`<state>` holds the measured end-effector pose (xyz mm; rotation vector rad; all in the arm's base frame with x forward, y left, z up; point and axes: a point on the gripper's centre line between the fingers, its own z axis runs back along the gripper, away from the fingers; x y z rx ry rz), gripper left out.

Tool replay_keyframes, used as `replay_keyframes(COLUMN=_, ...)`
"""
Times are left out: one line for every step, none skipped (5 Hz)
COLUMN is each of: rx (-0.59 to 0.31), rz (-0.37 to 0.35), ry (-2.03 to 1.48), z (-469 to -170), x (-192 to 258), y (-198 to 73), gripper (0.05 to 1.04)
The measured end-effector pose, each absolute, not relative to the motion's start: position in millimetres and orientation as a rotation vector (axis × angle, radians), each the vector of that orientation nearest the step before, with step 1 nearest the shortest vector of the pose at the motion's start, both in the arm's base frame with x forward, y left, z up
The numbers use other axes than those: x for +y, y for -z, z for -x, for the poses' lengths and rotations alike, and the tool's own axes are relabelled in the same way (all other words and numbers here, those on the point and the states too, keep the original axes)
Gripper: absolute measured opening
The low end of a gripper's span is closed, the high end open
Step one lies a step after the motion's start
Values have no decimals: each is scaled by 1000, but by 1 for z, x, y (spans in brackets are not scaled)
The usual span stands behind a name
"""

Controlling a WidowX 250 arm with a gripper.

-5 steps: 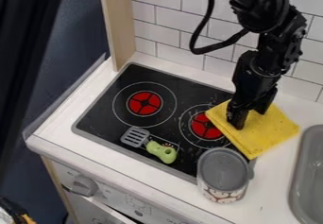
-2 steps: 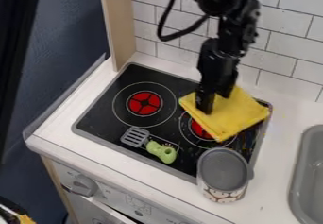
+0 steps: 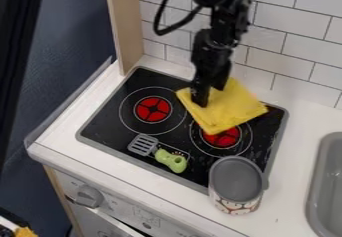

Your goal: Move the yellow cloth to the left corner of the stove

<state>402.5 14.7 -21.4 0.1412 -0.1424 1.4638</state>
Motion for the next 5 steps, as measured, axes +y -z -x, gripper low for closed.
replay_keyframes(rx=-141, rz=-159, ry=-1538, z=-399, x=49, y=22, gripper=1001)
replay_keyframes(rx=-136, rz=-204, ry=-1605, z=-385, x=77, y=22, gripper=1000)
replay_keyframes(rx=-129, rz=-245, ry=-1677, z=-370, x=105, y=21, gripper=1001)
replay_keyframes(rx=-111, rz=-259, ry=-1744, z=-356, x=124, y=20, gripper=1001)
replay_keyframes(rx=-105, rz=-261, ry=-1783, z=-348, x=136, y=21, gripper=1001)
